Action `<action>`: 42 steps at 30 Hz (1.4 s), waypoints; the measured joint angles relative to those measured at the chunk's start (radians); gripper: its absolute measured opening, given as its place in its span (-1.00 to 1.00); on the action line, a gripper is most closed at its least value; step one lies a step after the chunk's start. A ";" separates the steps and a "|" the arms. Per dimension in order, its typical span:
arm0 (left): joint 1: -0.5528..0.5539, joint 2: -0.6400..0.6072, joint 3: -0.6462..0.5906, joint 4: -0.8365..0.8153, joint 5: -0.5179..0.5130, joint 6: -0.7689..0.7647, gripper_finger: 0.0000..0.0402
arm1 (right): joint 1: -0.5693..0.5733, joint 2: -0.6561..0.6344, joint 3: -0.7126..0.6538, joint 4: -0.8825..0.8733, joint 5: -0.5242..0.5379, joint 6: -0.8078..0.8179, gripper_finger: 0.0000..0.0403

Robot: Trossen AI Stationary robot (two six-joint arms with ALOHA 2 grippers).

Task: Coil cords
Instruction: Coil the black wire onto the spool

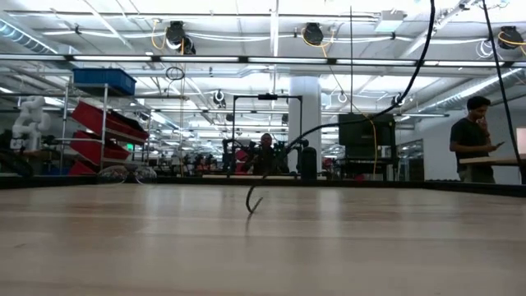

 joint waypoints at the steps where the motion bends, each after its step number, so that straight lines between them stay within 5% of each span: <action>1: 0.000 0.000 0.000 -0.011 -0.002 0.000 -0.08 | 0.000 0.001 0.000 0.000 -0.001 -0.005 -1.00; 11: 0.034 0.000 0.000 -0.033 -0.093 -0.023 -0.08 | 0.006 0.002 0.000 -0.011 -0.003 -0.015 -1.00; 24: 0.110 0.119 0.001 0.014 0.045 -0.132 -0.08 | 0.011 0.008 0.000 -0.008 -0.004 0.037 -1.00; 33: 0.101 0.120 0.001 0.012 0.051 -0.124 -0.10 | 0.011 0.008 0.000 -0.009 -0.003 0.035 -1.00; 42: 0.099 0.119 0.001 0.009 0.037 -0.095 -0.59 | 0.031 0.008 0.000 -0.009 0.003 0.033 -1.00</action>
